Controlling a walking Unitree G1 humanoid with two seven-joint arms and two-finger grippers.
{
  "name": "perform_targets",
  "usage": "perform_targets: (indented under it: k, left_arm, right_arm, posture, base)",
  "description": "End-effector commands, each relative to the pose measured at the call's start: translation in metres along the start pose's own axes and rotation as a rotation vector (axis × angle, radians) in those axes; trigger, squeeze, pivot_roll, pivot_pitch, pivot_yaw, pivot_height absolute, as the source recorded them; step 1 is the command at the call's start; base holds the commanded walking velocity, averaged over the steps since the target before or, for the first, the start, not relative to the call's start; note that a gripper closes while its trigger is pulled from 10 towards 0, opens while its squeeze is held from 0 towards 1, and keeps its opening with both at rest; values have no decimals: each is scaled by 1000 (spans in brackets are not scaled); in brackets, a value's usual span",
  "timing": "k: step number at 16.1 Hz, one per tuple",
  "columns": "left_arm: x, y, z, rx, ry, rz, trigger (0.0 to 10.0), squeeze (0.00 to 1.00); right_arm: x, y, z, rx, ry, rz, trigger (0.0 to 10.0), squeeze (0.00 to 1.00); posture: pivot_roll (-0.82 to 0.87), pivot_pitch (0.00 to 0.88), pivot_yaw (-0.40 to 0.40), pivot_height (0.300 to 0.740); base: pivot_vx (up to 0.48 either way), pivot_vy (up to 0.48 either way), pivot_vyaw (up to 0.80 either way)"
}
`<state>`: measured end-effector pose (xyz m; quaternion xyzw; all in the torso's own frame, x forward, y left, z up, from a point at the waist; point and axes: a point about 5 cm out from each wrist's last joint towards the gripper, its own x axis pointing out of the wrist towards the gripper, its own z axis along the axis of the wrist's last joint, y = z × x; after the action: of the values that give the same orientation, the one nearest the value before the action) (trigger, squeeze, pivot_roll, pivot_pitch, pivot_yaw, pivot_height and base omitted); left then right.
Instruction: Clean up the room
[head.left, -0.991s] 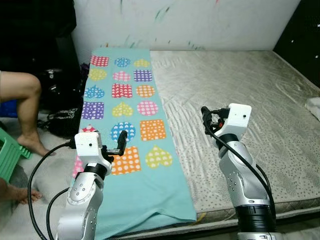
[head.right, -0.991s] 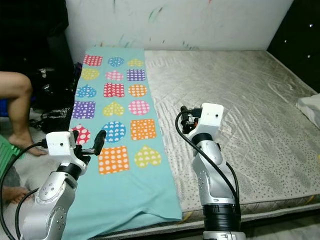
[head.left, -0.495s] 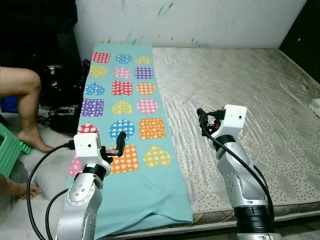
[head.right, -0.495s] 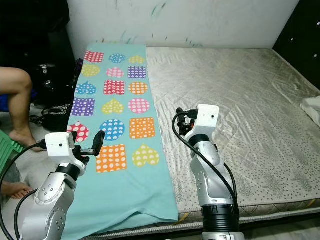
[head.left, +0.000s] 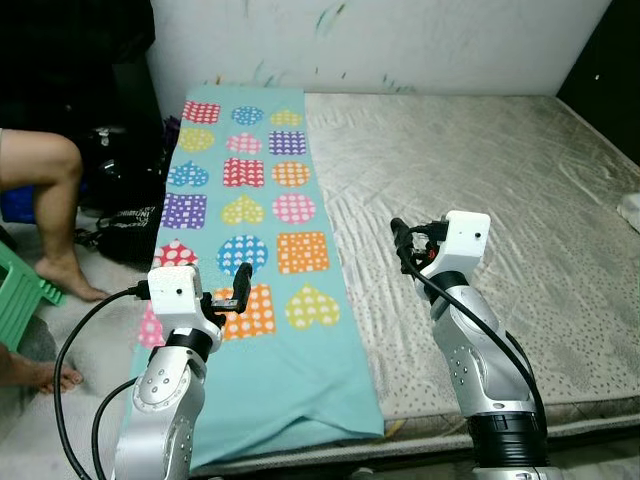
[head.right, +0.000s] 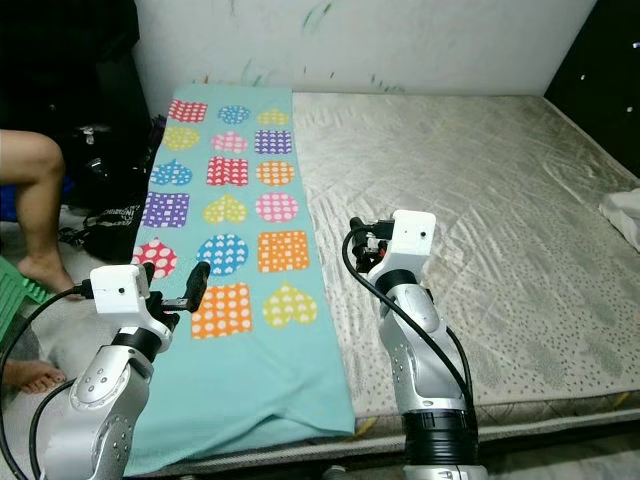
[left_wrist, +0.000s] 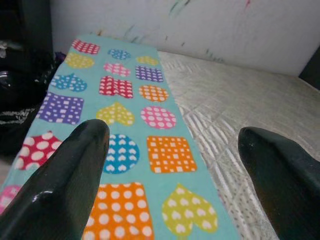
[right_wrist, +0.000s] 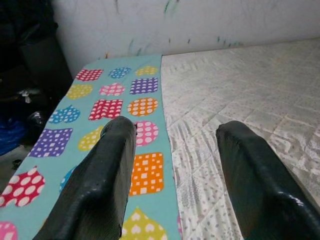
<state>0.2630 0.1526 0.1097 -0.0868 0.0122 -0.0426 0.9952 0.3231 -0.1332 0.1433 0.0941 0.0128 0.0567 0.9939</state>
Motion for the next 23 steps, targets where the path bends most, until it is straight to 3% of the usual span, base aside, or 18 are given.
perform_targets:
  k: [1,16,20,23]
  left_arm:
    - [-1,0,2,4,-10,5,10000,0]
    - [-3,7,6,5,-43,69,10000,0]
    - [-4,19,1,-1,-17,144,10000,0]
    - [-3,29,5,5,-31,196,10000,0]
  right_arm:
    - [0,2,3,2,-7,14,10000,0]
    - [2,4,2,-24,0,71,10000,0]
    - [-4,5,-1,-35,14,84,10000,0]
    - [-10,-4,-2,-61,29,75,10000,0]
  posture:
    - [-4,82,-80,653]
    - [-10,102,-95,643]
    - [-25,134,-103,600]
    - [-40,162,-107,580]
  base:
    - [0,0,0]
    - [0,0,0]
    - [0,0,0]
    - [0,0,0]
